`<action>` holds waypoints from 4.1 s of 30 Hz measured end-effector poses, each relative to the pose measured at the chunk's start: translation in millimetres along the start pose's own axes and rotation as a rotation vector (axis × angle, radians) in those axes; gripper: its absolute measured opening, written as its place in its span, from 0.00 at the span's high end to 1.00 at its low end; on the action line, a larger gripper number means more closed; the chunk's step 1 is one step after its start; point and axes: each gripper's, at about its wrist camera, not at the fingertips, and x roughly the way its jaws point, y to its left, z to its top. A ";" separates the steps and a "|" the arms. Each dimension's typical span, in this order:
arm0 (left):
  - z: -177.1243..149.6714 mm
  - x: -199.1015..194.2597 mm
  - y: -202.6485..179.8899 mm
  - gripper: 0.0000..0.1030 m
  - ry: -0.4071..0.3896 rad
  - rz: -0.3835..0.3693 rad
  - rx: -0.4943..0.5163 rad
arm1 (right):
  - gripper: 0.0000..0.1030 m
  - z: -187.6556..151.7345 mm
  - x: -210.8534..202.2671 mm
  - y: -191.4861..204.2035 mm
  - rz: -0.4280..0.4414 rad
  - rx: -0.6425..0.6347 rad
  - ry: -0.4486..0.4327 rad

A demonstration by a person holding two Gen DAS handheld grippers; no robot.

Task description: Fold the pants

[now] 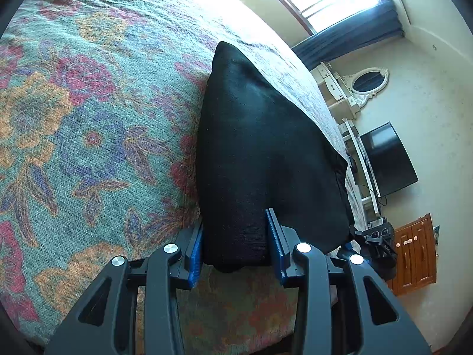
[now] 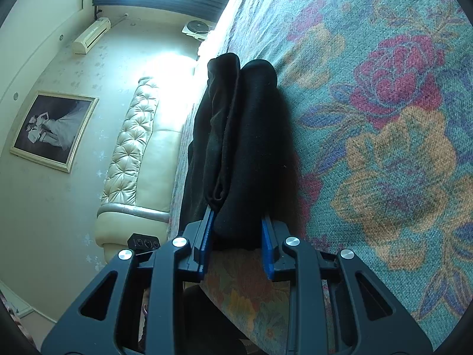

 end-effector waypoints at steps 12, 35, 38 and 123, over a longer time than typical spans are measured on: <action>3.3 -2.6 1.0 0.63 0.008 -0.002 0.002 | 0.74 -0.8 -7.7 -6.2 0.010 0.008 0.002; -0.2 4.2 8.4 0.61 0.018 -0.018 0.001 | 0.74 1.6 -11.5 -32.4 0.044 0.060 0.014; 2.1 3.9 10.5 0.60 0.018 -0.023 -0.001 | 0.74 2.3 -12.6 -35.2 0.051 0.065 0.017; -64.4 -1.1 -107.0 0.15 -0.254 0.552 0.377 | 0.12 -120.6 9.3 103.7 -0.672 -0.635 -0.178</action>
